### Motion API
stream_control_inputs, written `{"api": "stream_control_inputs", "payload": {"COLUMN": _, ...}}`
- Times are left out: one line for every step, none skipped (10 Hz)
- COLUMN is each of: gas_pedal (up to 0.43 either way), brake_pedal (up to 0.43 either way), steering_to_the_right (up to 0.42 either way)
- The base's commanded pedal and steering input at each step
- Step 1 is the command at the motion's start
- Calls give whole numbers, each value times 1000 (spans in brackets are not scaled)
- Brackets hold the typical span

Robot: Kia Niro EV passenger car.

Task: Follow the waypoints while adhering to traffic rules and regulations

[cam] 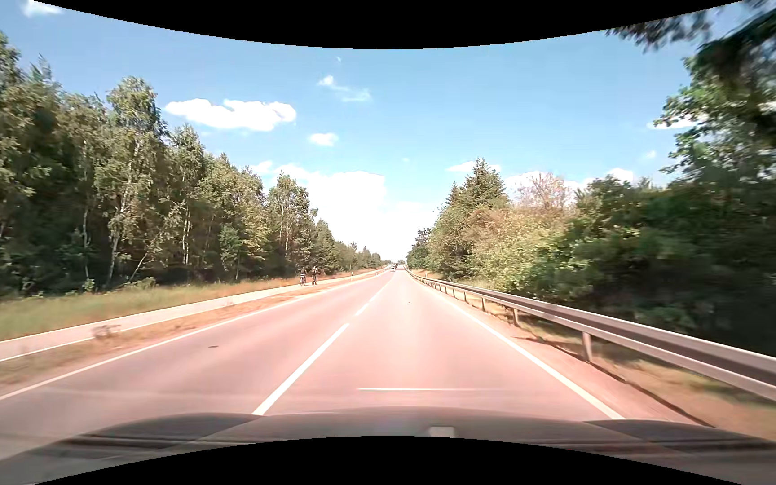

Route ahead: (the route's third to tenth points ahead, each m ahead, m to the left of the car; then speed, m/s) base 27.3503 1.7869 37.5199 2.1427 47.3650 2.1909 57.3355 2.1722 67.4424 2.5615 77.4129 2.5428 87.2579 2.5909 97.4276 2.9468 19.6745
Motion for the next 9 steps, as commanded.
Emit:
{"api": "stream_control_inputs", "payload": {"gas_pedal": 248, "brake_pedal": 0, "steering_to_the_right": -6}}
{"api": "stream_control_inputs", "payload": {"gas_pedal": 248, "brake_pedal": 0, "steering_to_the_right": -6}}
{"api": "stream_control_inputs", "payload": {"gas_pedal": 248, "brake_pedal": 0, "steering_to_the_right": -5}}
{"api": "stream_control_inputs", "payload": {"gas_pedal": 248, "brake_pedal": 0, "steering_to_the_right": -5}}
{"api": "stream_control_inputs", "payload": {"gas_pedal": 248, "brake_pedal": 0, "steering_to_the_right": -5}}
{"api": "stream_control_inputs", "payload": {"gas_pedal": 248, "brake_pedal": 0, "steering_to_the_right": -4}}
{"api": "stream_control_inputs", "payload": {"gas_pedal": 248, "brake_pedal": 0, "steering_to_the_right": -4}}
{"api": "stream_control_inputs", "payload": {"gas_pedal": 248, "brake_pedal": 0, "steering_to_the_right": -3}}
{"api": "stream_control_inputs", "payload": {"gas_pedal": 248, "brake_pedal": 0, "steering_to_the_right": -3}}
